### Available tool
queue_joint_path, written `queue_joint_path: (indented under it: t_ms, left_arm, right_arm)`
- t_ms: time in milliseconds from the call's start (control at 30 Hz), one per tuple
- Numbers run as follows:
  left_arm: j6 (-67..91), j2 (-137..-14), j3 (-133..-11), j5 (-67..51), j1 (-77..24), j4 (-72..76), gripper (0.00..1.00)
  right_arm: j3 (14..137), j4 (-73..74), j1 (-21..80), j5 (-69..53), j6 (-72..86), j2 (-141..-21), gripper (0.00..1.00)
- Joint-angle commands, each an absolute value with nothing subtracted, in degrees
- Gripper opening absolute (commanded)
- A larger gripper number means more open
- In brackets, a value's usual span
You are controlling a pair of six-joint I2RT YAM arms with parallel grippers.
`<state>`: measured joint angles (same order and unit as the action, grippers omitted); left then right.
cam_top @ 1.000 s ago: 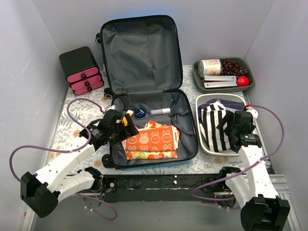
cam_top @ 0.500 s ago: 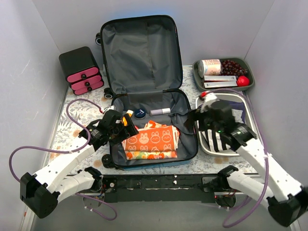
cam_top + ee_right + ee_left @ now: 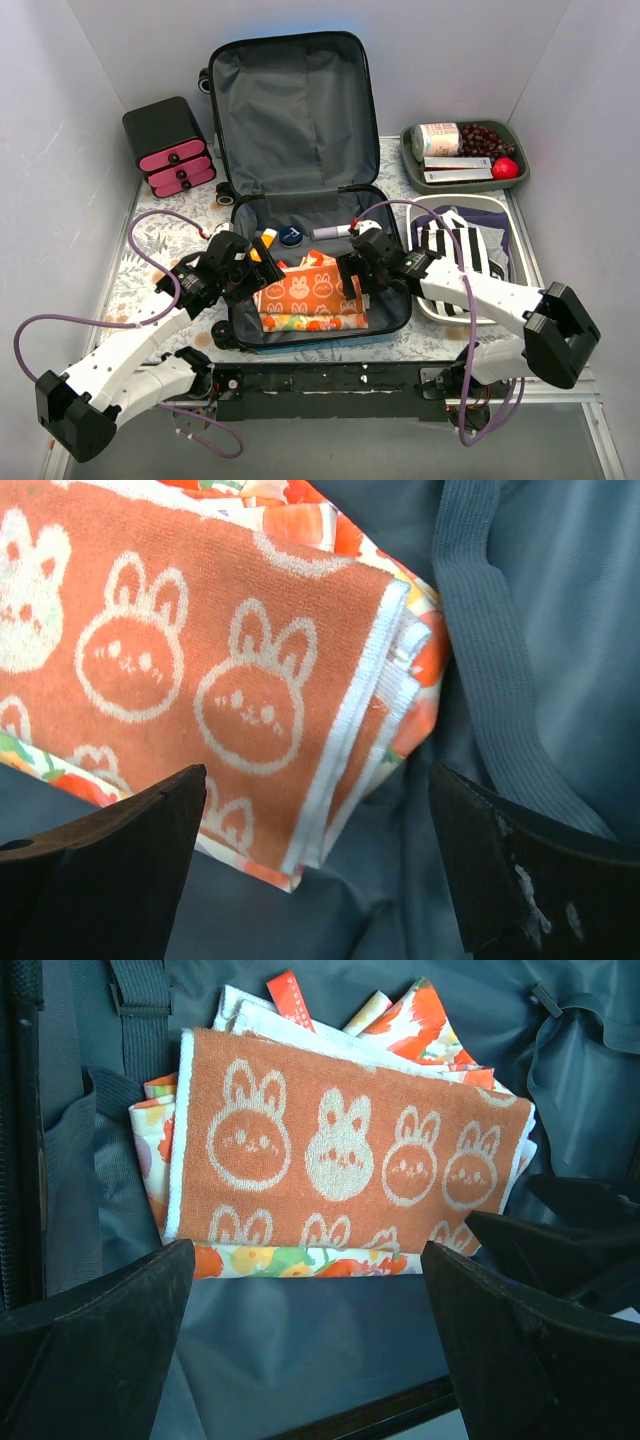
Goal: Open, take out, and arrange the luggage
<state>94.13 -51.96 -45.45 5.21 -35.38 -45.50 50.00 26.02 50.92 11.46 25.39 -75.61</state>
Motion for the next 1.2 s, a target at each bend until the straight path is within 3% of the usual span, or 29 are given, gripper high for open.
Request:
queue_joint_path:
  t_ms: [0,333,500,567,733,1167]
  left_arm:
    - [94.75,-51.77,-45.26,6.33,-35.51,-46.23,0.98]
    - [94.48,-52.21,-45.62,6.5,-35.51,-45.79,0.98]
    - [94.57,-51.77,-45.53,6.85,-35.51,-46.23,0.98]
    - [94.66,-51.5,-45.35,6.86,-35.51,-46.32,0.98]
    - [94.83,-51.15,-45.26,7.03,-35.51,-46.76,0.98]
    - [94.75,-50.71,-45.0,7.21,-35.51,-46.93,0.98]
  right_arm:
    - [49.48,20.66,51.77,11.52,31.38,-77.43,0.97]
    - [50.1,18.9,52.91,11.42,33.13,-81.03,0.87]
    - [50.54,18.11,53.61,11.51,33.31,-81.74,0.7]
    - [50.71,17.84,54.14,12.56,33.31,-81.74,0.44]
    - [51.41,16.44,54.93,13.53,31.74,-80.69,0.02]
    - [56.86,18.01,55.37,25.91,23.03,-72.16,0.01]
